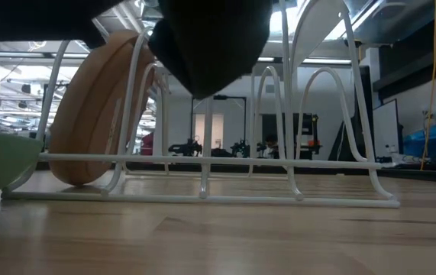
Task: Sort dishes
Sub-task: Put the blue plate into the dish rack
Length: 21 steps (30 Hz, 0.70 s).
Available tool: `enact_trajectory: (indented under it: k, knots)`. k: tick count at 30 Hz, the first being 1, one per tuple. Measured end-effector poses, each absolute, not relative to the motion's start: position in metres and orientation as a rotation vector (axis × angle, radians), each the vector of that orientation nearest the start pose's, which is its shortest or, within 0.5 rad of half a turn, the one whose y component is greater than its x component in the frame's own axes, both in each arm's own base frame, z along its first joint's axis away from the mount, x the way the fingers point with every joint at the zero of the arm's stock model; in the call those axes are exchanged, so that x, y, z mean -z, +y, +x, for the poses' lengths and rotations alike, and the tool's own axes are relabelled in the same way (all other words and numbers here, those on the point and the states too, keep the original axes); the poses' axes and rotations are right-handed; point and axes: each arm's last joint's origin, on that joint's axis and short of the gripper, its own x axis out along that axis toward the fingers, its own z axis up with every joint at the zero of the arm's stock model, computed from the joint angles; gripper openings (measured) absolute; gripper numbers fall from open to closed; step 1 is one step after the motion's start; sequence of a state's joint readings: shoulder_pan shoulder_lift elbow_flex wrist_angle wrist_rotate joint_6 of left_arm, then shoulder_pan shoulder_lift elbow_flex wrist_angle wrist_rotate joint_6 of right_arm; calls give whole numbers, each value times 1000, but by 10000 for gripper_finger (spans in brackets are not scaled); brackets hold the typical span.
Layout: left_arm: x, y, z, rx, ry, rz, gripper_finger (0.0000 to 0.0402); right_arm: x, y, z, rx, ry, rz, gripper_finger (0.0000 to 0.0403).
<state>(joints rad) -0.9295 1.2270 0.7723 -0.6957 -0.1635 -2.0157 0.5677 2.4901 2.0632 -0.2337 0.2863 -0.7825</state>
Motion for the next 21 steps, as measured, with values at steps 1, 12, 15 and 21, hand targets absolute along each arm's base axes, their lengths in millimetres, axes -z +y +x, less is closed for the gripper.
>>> enact_trajectory:
  k: [1, 12, 15, 21]
  knots:
    - [-214, -172, 134, -461, 1160, -1152, 123, -158, 290, 471, -493, 477, -1029, 165]
    - [-217, -221, 149, 56, 1071, -1099, 123, -158, 273, 480, -342, 545, -838, 165]
    - [-207, -234, 151, 86, 1074, -1083, 123, -157, 271, 480, -314, 565, -778, 165]
    - [-198, -264, 161, 132, 1088, -955, 123, -156, 272, 479, -274, 597, -698, 165]
